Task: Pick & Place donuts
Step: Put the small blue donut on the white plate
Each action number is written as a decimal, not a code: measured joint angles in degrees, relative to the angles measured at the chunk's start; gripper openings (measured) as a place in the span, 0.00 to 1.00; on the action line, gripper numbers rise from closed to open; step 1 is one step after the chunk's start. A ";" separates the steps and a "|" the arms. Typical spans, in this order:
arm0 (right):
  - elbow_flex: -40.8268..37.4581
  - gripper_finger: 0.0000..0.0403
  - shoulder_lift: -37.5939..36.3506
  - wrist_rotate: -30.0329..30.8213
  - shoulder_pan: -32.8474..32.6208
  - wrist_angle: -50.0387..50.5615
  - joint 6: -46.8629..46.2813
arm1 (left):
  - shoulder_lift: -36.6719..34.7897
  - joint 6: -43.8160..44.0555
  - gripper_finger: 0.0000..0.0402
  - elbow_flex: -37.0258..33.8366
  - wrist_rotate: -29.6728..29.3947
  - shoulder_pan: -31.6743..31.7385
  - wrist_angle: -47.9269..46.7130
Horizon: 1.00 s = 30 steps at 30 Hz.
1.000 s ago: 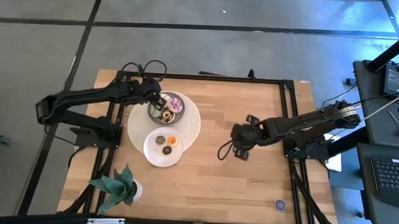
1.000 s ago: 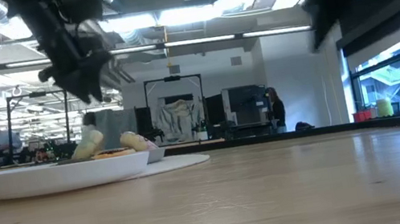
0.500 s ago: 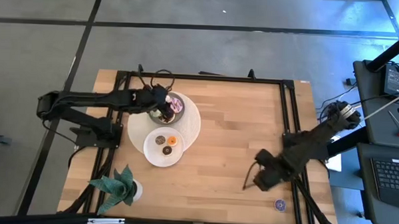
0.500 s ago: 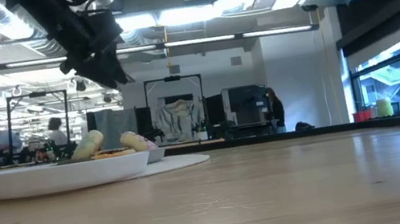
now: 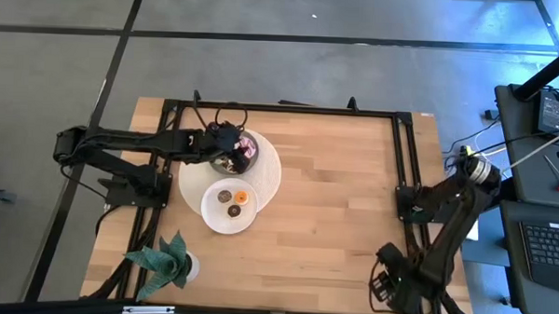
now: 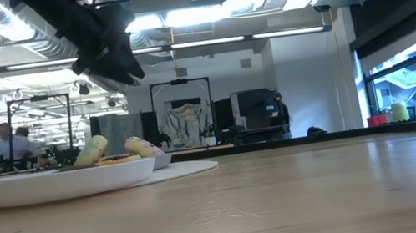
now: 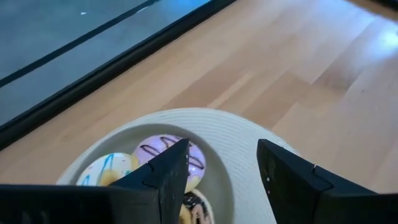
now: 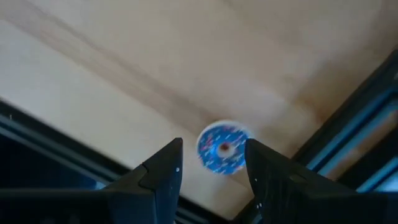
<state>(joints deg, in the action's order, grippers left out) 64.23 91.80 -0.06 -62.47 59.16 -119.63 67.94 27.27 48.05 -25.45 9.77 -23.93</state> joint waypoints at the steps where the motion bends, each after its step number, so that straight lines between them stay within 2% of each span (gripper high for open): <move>1: 0.00 0.43 0.88 -0.04 -0.71 -1.38 -0.97 | 0.00 0.61 0.46 0.00 0.02 -0.03 0.32; 8: 0.10 0.43 5.77 -0.87 -4.64 -5.54 -7.40 | 0.00 3.39 0.46 0.00 0.04 -0.01 1.57; 14: 0.20 0.43 7.72 -0.12 -5.19 -4.93 -7.60 | 0.00 3.52 0.46 0.00 1.16 -0.46 2.53; 17: 0.08 0.43 7.97 2.23 -5.18 -4.89 -4.08 | 0.00 3.52 0.46 0.00 1.58 -1.17 2.98; 20: 0.00 0.43 7.99 -2.09 -4.30 -4.62 0.19 | 0.00 3.52 0.46 0.00 1.60 -1.87 3.04; 25: -0.13 0.43 7.99 -9.22 -4.34 -2.30 16.00 | 0.00 3.52 0.46 0.00 1.57 -2.65 3.04; 30: -0.11 0.43 7.97 -9.03 -4.22 -3.17 25.08 | 0.00 3.69 0.46 0.00 1.60 -2.67 3.20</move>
<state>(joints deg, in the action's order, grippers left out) 64.12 99.77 -9.09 -66.69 55.99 -94.55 67.94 30.96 48.05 -23.85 7.09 -20.72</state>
